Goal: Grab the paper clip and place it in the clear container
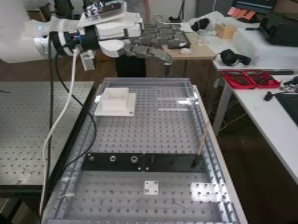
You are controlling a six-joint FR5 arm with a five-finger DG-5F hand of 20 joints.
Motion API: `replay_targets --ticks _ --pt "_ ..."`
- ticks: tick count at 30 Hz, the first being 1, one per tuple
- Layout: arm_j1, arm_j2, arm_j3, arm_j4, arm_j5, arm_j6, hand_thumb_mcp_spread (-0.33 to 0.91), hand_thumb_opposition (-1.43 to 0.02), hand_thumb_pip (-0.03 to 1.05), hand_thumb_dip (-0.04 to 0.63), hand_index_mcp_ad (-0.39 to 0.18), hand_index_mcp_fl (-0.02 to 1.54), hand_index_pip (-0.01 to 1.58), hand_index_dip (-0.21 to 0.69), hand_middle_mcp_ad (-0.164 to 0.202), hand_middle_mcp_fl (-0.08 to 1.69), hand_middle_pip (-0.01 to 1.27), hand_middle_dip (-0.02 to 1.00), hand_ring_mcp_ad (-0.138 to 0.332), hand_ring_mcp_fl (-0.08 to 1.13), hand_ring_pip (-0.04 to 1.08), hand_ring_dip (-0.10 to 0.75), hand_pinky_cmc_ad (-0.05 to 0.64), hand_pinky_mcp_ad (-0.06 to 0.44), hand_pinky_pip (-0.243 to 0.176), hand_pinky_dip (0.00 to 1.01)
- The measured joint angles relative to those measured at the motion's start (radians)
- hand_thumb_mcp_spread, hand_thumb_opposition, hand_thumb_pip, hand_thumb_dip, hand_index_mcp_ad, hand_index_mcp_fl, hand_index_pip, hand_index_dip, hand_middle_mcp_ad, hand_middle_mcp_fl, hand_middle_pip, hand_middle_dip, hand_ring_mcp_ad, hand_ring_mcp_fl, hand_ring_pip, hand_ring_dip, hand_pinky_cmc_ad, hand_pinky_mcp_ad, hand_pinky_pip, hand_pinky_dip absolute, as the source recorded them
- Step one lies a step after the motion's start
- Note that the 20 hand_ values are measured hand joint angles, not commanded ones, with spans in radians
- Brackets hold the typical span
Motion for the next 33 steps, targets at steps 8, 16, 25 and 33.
replay_targets --ticks 8,16,25,33 --pt "0.002 0.003 0.009 -0.011 -0.005 0.002 0.27 -0.70 0.50 0.161 -0.061 0.18 0.09 0.112 0.058 0.09 0.14 0.21 0.145 -0.01 0.09 0.119 0.346 0.293 -0.061 0.44" --pt "0.005 0.004 0.011 -0.014 -0.002 0.002 0.27 -0.70 0.50 0.152 -0.059 0.19 0.09 0.113 0.061 0.09 0.14 0.20 0.148 -0.01 0.09 0.115 0.346 0.297 -0.066 0.46" --pt "0.002 0.000 0.007 -0.005 -0.001 0.001 0.27 -0.70 0.50 0.152 -0.059 0.19 0.09 0.122 0.058 0.09 0.14 0.21 0.145 0.00 0.09 0.119 0.363 0.297 -0.073 0.46" --pt "-0.002 -0.004 0.003 0.006 -0.008 0.007 0.27 -0.70 0.50 0.152 -0.063 0.19 0.09 0.126 0.058 0.09 0.14 0.21 0.148 -0.01 0.09 0.119 0.363 0.297 -0.073 0.46"
